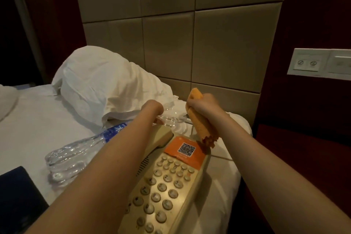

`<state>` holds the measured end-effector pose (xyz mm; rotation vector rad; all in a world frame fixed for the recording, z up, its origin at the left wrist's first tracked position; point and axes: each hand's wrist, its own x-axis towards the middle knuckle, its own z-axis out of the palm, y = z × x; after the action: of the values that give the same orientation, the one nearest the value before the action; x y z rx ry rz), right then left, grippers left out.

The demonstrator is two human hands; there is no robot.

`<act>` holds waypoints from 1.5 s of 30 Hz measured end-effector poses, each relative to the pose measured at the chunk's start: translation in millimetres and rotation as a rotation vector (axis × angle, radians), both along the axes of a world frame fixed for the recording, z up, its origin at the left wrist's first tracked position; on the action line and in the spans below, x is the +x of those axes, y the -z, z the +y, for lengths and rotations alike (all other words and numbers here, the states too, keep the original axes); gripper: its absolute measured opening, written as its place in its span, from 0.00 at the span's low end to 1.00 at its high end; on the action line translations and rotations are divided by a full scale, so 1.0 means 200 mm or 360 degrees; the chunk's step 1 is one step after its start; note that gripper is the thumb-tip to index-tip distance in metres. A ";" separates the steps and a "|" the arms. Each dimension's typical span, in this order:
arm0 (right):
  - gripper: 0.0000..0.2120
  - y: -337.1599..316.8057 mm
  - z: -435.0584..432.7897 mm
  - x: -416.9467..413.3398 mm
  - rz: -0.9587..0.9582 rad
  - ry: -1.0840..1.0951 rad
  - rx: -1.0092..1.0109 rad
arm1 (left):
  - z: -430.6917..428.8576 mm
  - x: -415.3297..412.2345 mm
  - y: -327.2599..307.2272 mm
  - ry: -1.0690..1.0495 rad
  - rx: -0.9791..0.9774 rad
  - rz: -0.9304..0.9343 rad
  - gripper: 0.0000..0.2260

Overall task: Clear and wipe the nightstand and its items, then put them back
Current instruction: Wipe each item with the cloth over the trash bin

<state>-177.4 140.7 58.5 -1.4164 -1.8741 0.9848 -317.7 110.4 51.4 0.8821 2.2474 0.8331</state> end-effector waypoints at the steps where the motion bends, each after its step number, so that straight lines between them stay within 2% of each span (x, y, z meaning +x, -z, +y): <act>1: 0.20 0.00 0.00 -0.01 -0.0010 -0.0007 -0.0004 | -0.01 -0.01 0.00 0.0046 -0.0086 0.0102 0.11; 2: 0.20 0.00 -0.01 -0.01 -0.0015 -0.0008 -0.0013 | -0.02 -0.01 0.01 0.0113 -0.0166 0.0221 0.13; 5: 0.20 -0.01 -0.03 -0.01 -0.0012 0.0007 -0.0043 | -0.06 -0.03 -0.03 0.0296 -0.0464 0.0395 0.13; 7: 0.20 -0.02 -0.06 -0.01 -0.0023 0.0011 -0.0044 | -0.09 -0.05 -0.06 0.0295 -0.0451 0.0502 0.15; 10: 0.21 -0.06 -0.12 -0.03 -0.0019 0.0009 -0.0024 | -0.18 -0.11 -0.10 0.0330 -0.0343 0.0832 0.16; 13: 0.22 -0.10 -0.19 -0.07 -0.0040 -0.0019 -0.0010 | -0.31 -0.17 -0.14 0.0433 -0.0666 0.1120 0.18; 15: 0.23 -0.12 -0.25 -0.10 -0.0068 -0.0044 -0.0003 | -0.38 -0.23 -0.14 0.0506 -0.0886 0.1082 0.23; 18: 0.24 -0.13 -0.32 -0.14 -0.0101 -0.0082 -0.0015 | -0.49 -0.30 -0.10 0.0523 -0.1046 0.1042 0.31; 19: 0.24 -0.12 -0.34 -0.15 -0.0112 -0.0093 -0.0024 | -0.52 -0.32 -0.06 0.0515 -0.1111 0.1023 0.32; 22: 0.27 -0.10 -0.39 -0.14 -0.0123 -0.0090 -0.0083 | -0.55 -0.36 0.04 0.0478 -0.1189 0.0723 0.31; 24: 0.28 -0.10 -0.40 -0.12 -0.0102 -0.0061 -0.0137 | -0.54 -0.39 0.07 0.0451 -0.1098 0.0640 0.31; 27: 0.29 -0.10 -0.42 -0.08 0.0030 -0.0020 -0.0229 | -0.54 -0.36 0.02 0.0358 -0.0670 0.0675 0.41; 29: 0.30 -0.10 -0.42 -0.05 0.0128 0.0019 -0.0263 | -0.58 -0.31 -0.06 0.0252 -0.0375 0.0688 0.40; 31: 0.31 -0.10 -0.43 -0.03 0.0231 0.0048 -0.0310 | -0.60 -0.26 -0.15 0.0212 -0.0181 0.0611 0.35; 34: 0.32 -0.12 -0.47 0.00 0.0394 0.0074 -0.0415 | -0.62 -0.14 -0.31 0.0321 0.0061 0.0442 0.29; 39: 0.28 -0.16 -0.57 0.11 0.0858 0.0140 -0.0532 | -0.65 0.14 -0.44 0.0648 0.0219 0.0402 0.31; 42: 0.14 -0.18 -0.64 0.23 0.1201 0.0230 -0.0478 | -0.68 0.34 -0.45 0.0814 0.0280 0.0331 0.31; 45: 0.17 -0.18 -0.72 0.41 0.1583 0.0331 -0.0454 | -0.71 0.55 -0.40 0.0972 0.0290 0.0262 0.29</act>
<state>-94.5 -4.2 94.7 -0.9309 -0.8652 1.5104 -208.6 -32.3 131.9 1.6615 1.8690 0.6929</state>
